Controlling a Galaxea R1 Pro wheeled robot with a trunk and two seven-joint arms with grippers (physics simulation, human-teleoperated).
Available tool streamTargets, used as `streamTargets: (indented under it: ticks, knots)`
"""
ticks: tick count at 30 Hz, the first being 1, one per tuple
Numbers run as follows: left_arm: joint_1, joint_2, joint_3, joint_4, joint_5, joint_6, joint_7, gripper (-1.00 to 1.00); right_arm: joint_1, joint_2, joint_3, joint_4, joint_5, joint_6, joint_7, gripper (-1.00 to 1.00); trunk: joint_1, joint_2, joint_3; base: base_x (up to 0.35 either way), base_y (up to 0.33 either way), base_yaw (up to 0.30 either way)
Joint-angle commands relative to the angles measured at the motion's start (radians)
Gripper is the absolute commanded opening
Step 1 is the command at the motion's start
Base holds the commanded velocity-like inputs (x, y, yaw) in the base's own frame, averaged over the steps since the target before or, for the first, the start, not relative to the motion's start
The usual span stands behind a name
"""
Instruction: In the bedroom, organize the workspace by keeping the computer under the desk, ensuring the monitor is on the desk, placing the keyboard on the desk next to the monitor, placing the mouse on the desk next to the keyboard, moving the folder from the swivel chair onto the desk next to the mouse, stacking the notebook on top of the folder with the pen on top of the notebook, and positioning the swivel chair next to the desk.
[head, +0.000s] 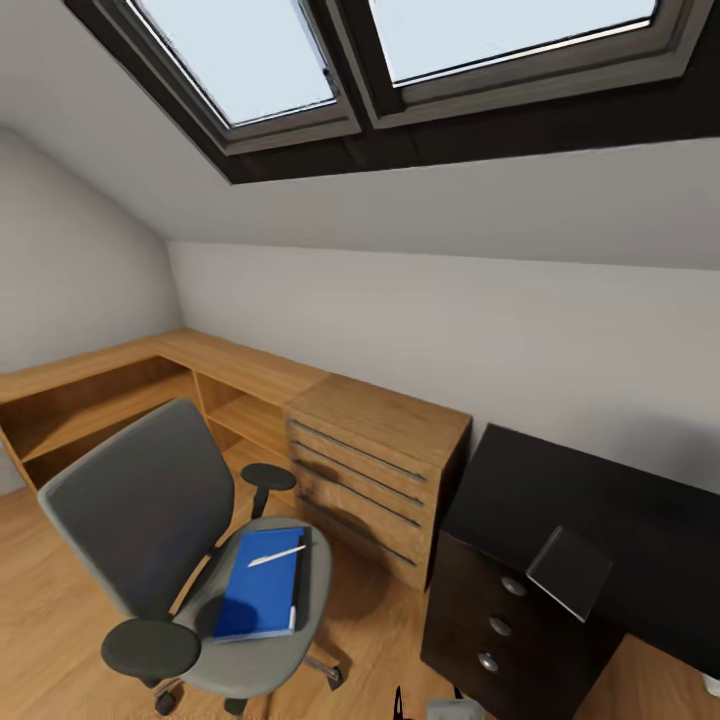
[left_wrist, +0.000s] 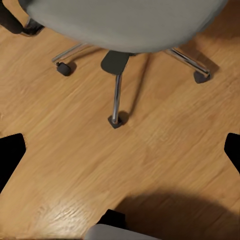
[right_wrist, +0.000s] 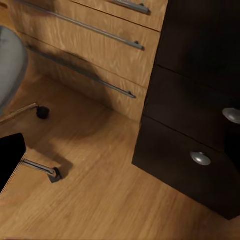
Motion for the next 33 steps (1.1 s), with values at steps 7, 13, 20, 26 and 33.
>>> streamTargets:
  ticks: [7,13,20,26,33]
  knots:
    - [-0.002,0.001,-0.01,-0.001,0.012,-0.009,0.005,1.0,-0.001,0.0,0.01,0.008,-0.005,-0.002,-0.006,1.0,0.0,-0.001,-0.001,0.0,0.0,0.276]
    - [-0.002,0.001,-0.01,0.004,0.012,-0.009,0.005,1.0,-0.001,0.001,0.011,0.034,-0.004,-0.003,-0.006,1.0,0.0,-0.001,-0.001,0.0,0.0,0.276]
    - [-0.002,0.001,-0.01,0.005,0.012,-0.009,0.005,1.0,-0.001,0.001,0.012,0.039,-0.004,-0.003,-0.006,1.0,0.0,-0.001,-0.001,0.0,0.0,0.276]
    - [-0.002,0.001,-0.01,0.005,0.012,-0.009,0.005,1.0,-0.001,0.002,0.012,0.039,-0.003,-0.003,-0.006,1.0,0.0,-0.001,-0.001,0.0,0.0,0.276]
    - [-0.002,0.001,-0.011,0.005,0.009,-0.009,0.005,1.0,-0.001,0.002,0.012,0.039,-0.002,-0.002,-0.004,1.0,0.0,-0.001,-0.001,0.0,-0.03,0.276]
